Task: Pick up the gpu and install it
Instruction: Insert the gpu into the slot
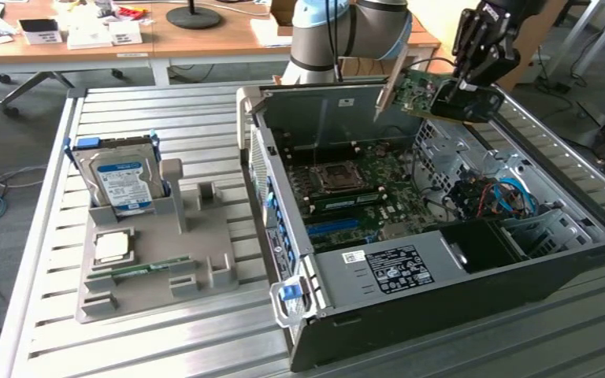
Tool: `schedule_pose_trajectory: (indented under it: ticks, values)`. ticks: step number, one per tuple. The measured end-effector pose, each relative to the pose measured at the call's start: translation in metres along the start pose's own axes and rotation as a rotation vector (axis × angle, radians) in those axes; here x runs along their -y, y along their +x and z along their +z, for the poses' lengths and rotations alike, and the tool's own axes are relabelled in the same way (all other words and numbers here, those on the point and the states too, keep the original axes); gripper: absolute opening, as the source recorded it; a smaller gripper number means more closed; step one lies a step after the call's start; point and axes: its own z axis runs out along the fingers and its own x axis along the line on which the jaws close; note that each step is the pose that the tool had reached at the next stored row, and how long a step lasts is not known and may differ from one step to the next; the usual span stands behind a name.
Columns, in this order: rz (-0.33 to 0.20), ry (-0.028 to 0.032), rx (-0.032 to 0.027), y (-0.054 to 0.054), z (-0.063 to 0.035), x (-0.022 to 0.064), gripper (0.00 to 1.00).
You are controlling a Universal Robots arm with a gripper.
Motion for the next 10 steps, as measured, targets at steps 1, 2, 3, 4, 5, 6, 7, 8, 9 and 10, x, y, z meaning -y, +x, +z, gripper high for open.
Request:
schedule_pose_trajectory:
  ticks: [1, 2, 3, 4, 5, 6, 7, 8, 9, 10]
  values:
    - [-0.016, -0.0003, -0.0009, 0.0, 0.0001, 0.0, 0.27]
    - [-0.032, -0.0007, -0.0017, 0.0, 0.0001, 0.0, 0.27]
    - [-0.048, -0.001, -0.0026, 0.0, 0.0001, 0.0, 0.27]
    - [-0.064, -0.0014, -0.0035, 0.0, 0.0002, 0.0, 0.27]
    - [-0.08, -0.0018, -0.0044, 0.0, 0.0002, 0.0, 0.27]
    - [-0.096, -0.0021, -0.0052, 0.0, 0.0003, 0.0, 0.27]
    - [-0.111, -0.0025, -0.0061, 0.0, 0.0003, 0.0, 0.27]
    - [-0.125, -0.0027, -0.0069, 0.0, 0.0003, 0.0, 0.27]
    - [-0.133, -0.0029, -0.0073, 0.0, 0.0003, 0.0, 0.27]
    - [-0.133, -0.0029, -0.0073, 0.0, 0.0003, 0.0, 0.27]
